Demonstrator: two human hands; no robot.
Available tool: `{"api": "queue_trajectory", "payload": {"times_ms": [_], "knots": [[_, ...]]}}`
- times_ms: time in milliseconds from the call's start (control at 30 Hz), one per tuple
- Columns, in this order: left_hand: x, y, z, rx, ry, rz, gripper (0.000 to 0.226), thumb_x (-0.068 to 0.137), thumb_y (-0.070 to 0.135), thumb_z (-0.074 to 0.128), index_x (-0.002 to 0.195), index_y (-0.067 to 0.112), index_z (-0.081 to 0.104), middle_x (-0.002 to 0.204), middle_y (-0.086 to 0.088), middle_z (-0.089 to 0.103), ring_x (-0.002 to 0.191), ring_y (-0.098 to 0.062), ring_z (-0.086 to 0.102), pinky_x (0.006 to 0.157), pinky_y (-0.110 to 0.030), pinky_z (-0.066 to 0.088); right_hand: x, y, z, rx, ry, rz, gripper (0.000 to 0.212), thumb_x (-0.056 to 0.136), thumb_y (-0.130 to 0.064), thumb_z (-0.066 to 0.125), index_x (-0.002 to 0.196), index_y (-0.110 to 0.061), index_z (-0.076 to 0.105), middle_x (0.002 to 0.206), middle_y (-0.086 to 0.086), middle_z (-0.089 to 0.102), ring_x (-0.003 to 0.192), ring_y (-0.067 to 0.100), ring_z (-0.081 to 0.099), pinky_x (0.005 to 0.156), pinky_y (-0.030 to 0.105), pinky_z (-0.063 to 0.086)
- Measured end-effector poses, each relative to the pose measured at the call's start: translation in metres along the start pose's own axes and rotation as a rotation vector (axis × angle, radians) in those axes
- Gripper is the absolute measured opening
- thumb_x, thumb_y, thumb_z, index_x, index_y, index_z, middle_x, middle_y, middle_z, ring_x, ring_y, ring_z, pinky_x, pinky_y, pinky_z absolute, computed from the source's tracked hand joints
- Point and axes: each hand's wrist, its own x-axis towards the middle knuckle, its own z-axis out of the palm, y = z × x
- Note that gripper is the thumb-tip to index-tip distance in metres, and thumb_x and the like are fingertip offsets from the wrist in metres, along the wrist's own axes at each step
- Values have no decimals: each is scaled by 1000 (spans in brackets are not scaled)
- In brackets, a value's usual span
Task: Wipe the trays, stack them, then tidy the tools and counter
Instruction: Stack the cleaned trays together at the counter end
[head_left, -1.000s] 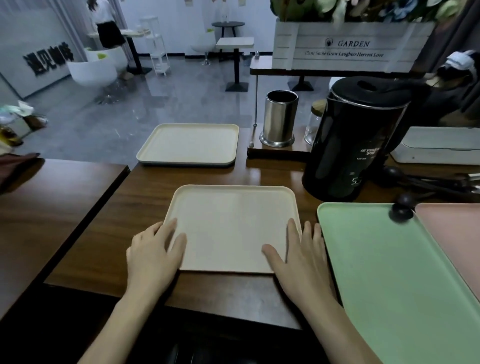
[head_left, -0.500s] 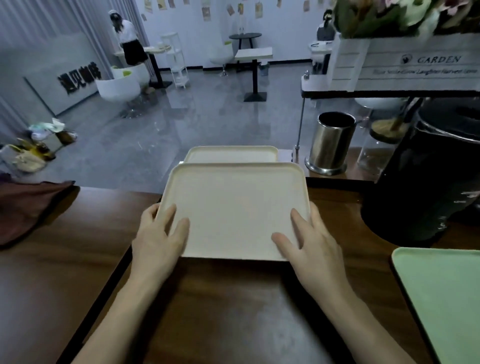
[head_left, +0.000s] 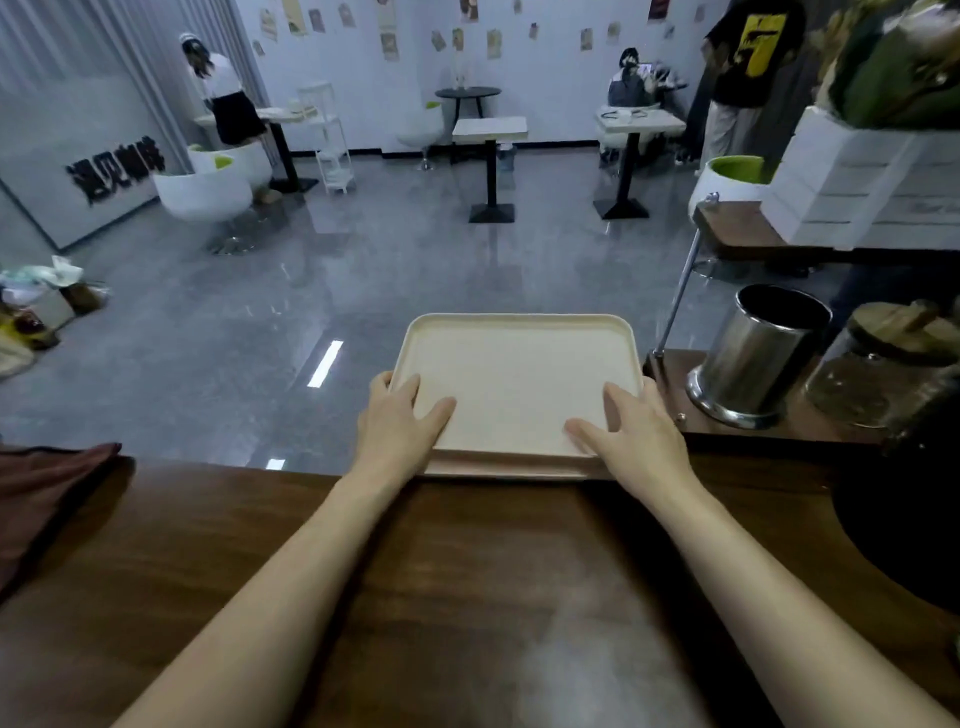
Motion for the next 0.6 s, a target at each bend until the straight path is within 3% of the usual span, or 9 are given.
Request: {"api": "queue_trajectory", "payload": {"times_ms": [67, 233, 300, 433, 600], "knots": [[10, -4, 9, 10, -30, -7, 43, 94, 53, 61, 112, 13, 61, 141, -6, 40, 112, -33, 53, 87, -33, 32, 10, 3, 8, 2, -21, 23, 47, 83, -58, 67, 96, -15, 55, 114, 7, 45, 117, 31, 42, 77, 36, 32], [8, -15, 17, 80, -3, -7, 37, 97, 50, 57, 107, 15, 59, 140, -7, 42, 103, -31, 56, 85, -34, 35, 2, 9, 25, 12, -61, 72, 42, 85, -57, 64, 106, -21, 55, 122, 1, 41, 107, 29, 53, 74, 36, 36], [-3, -21, 18, 88, 22, -4, 37, 99, 47, 56, 116, 14, 60, 143, -8, 40, 106, -34, 57, 85, -36, 37, -4, 10, 30, 7, -52, 53, 38, 87, -56, 62, 102, -23, 54, 123, 0, 39, 106, 28, 52, 74, 36, 38], [-14, -26, 20, 34, 32, -55, 51, 102, 45, 53, 143, 16, 54, 154, -5, 35, 126, -34, 52, 103, -46, 42, -10, 9, 31, -38, -59, 43, 40, 87, -59, 58, 102, -22, 54, 116, 0, 37, 104, 29, 51, 80, 39, 45], [-11, -27, 24, 15, 46, -43, 54, 101, 43, 53, 147, 16, 51, 152, -6, 43, 132, -28, 49, 111, -48, 36, -18, 6, 32, -84, -43, 71, 36, 87, -60, 53, 96, -25, 49, 117, 1, 36, 104, 32, 50, 82, 42, 48]]}}
